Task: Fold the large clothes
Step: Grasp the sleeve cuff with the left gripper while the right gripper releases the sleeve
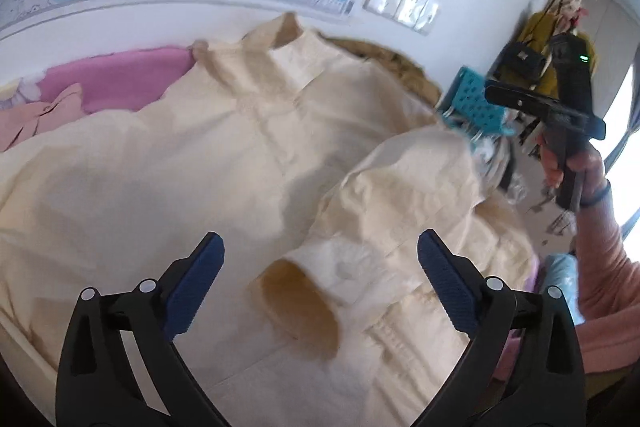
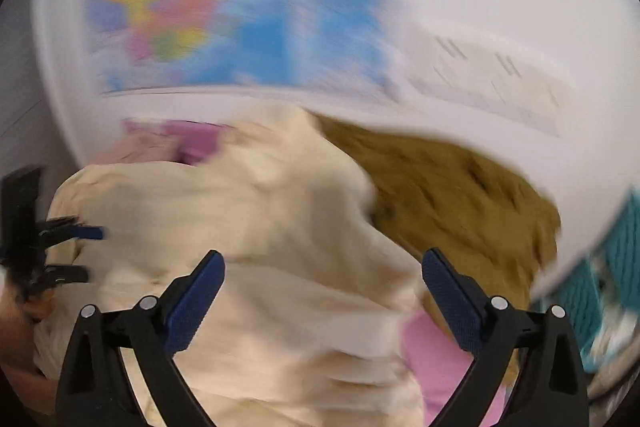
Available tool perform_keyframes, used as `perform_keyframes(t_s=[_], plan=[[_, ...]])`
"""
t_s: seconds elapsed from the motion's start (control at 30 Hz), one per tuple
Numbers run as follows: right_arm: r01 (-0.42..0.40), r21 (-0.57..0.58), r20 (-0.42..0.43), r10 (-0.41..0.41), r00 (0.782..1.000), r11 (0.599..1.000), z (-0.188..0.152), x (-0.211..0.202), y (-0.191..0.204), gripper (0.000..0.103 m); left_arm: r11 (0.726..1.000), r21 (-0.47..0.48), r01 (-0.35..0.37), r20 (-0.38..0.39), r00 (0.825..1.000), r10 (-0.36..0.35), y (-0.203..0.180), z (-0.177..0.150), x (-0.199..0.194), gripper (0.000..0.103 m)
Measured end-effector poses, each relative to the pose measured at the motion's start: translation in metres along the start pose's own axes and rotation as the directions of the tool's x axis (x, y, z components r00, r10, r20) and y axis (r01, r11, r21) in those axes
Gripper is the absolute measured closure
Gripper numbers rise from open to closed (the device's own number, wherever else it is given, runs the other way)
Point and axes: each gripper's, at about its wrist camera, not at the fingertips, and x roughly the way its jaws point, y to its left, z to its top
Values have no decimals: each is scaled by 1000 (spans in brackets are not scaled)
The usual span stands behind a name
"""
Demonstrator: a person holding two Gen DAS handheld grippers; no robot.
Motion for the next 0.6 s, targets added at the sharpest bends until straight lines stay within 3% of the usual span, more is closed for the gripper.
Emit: perform_keyframes(t_s=[0.13,0.2,0.23,0.27,0.3,0.33,0.4,0.47,0.53,0.6], plan=[[-42,169,-100,60,993,985,-20,44,-55,7,1000,-10,4,-143,990,-6,2,-5,36,8],[-33,210,-121,60,991,977,-26,61,-64,9,1000,7,-1,-200,980,2,-4,-7,57,20],[-62,236,-131,96,987,970,-26,72,-69,13,1000,11,-9,-211,977,11,-6,-7,62,38],[-101,271,-129,140,982,957,-27,81,-74,17,1000,13,-4,-225,974,7,-8,-5,68,67],[-136,309,-122,181,976,941,-27,87,-79,26,1000,24,-19,-219,975,23,-10,-2,68,77],[-164,330,-118,213,970,930,-30,89,-80,35,999,26,-37,-195,980,42,-9,3,64,85],[-187,359,-115,242,964,914,-31,89,-84,73,998,-11,-58,-81,995,57,1,18,37,90],[-199,369,-98,250,963,908,-28,84,-90,97,997,-59,-55,6,998,56,14,28,9,91],[-245,375,-29,275,961,894,-23,71,-94,100,995,-100,-4,116,993,16,29,34,-26,91],[-286,382,58,286,957,879,-14,54,-94,101,996,-85,-22,141,989,34,32,33,-35,91]])
